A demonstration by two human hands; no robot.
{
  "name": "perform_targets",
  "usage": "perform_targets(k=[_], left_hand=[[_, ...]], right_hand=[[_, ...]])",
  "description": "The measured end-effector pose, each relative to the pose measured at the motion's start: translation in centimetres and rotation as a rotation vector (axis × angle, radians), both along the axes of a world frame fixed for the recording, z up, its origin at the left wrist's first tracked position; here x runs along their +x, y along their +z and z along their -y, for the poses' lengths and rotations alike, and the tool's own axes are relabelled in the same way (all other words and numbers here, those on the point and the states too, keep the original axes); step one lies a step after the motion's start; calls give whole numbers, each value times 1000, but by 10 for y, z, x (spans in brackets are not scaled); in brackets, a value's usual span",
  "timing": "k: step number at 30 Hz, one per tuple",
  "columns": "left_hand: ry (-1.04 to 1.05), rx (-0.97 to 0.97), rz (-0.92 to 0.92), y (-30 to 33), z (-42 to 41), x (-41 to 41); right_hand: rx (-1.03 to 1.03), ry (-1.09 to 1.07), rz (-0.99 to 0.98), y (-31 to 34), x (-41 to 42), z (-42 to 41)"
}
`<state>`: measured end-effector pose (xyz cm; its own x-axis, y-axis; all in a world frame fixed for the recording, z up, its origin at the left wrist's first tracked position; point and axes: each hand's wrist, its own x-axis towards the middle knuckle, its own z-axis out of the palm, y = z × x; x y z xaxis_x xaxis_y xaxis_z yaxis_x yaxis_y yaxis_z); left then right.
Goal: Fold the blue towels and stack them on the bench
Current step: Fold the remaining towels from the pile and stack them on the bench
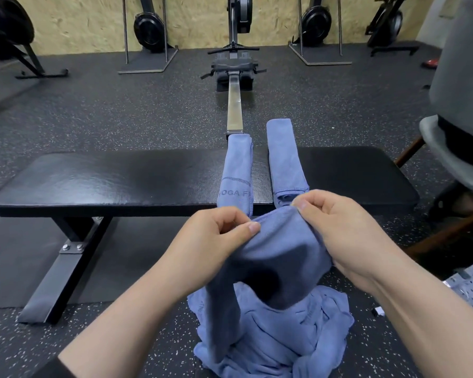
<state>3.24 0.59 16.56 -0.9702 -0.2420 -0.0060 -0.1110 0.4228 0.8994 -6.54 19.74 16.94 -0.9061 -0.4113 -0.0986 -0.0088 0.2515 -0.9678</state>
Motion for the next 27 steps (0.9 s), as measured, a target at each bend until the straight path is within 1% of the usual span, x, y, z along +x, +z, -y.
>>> perform_targets(k=[2,6,8,10,11,13,14,16,18,22,24,27], left_hand=[[-25,-19,28,-1,1,2],[-98,-63,161,-7,11,5],[-141,-139,275,-10,18,8],[-141,-231,370,-16,25,12],[-126,-252,372,-18,28,13],[-84,-239,296,-20,30,15],[-58,-220,246,-19,29,15],[-3,-168,161,-15,21,15],[20,-133,93,-10,11,13],[-5,-103,-9,-4,-8,5],[-26,-73,-28,-2,-11,1],[-12,9,-70,-1,-15,-3]], right_hand=[[-214,-48,131,3,2,5],[-468,-166,155,10,-2,7],[-535,-234,127,13,-6,5],[-544,-294,88,13,-10,1],[-499,-312,40,11,-12,-1],[-268,-313,-131,6,-14,-6],[-147,-291,-211,4,-14,-6],[-11,-210,-288,0,-10,-2],[41,-77,-309,-1,-3,6],[199,276,-294,-6,8,16],[234,355,-272,-5,10,15],[205,426,-250,-4,11,13]])
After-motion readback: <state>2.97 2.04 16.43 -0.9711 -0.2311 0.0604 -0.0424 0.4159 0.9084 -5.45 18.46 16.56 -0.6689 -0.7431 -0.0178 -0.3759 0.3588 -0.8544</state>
